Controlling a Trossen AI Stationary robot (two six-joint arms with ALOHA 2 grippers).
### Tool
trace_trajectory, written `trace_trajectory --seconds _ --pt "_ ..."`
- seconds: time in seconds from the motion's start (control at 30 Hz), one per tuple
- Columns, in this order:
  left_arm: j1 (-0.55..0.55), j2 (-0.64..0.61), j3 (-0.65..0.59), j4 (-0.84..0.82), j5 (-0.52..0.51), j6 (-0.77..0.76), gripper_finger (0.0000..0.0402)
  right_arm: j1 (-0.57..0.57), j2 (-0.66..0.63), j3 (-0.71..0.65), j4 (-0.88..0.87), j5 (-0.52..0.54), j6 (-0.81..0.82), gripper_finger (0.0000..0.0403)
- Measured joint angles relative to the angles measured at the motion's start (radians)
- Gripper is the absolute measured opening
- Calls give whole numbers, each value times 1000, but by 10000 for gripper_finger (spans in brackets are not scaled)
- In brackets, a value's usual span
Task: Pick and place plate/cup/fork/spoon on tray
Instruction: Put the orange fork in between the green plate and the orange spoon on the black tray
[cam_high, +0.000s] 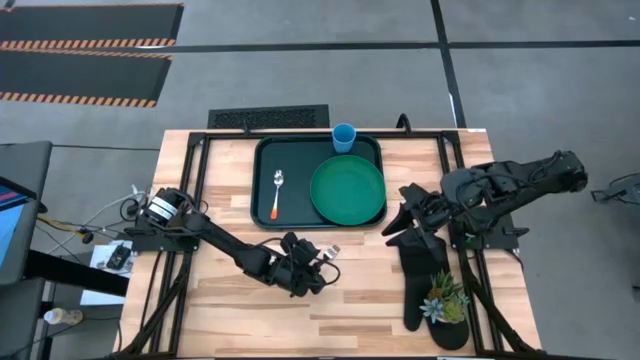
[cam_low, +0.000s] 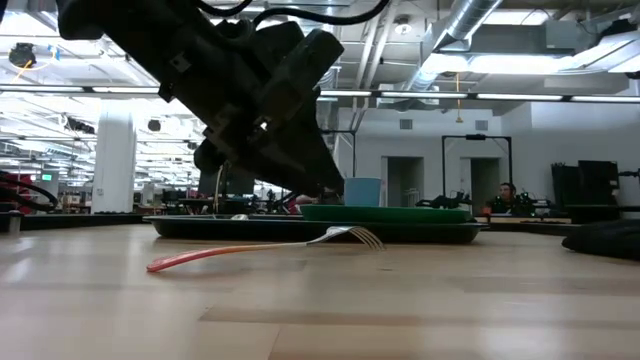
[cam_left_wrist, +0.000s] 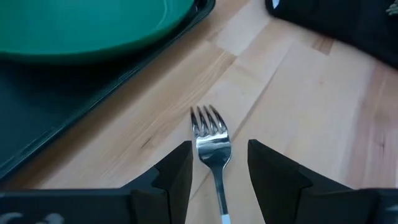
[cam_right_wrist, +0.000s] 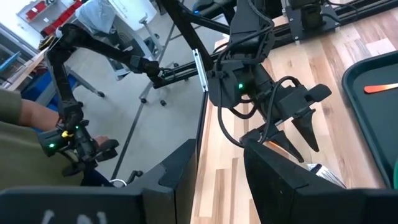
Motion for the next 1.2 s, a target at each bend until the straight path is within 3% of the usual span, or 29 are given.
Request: trace_trajectory --seconds 0.53,1.2 --pt "-4 0 0 28 -49 59 139 0 0 0 -1 0 -7 159" --pt "-4 67 -1 71 -29 95 139 -2 0 1 0 0 -4 159"
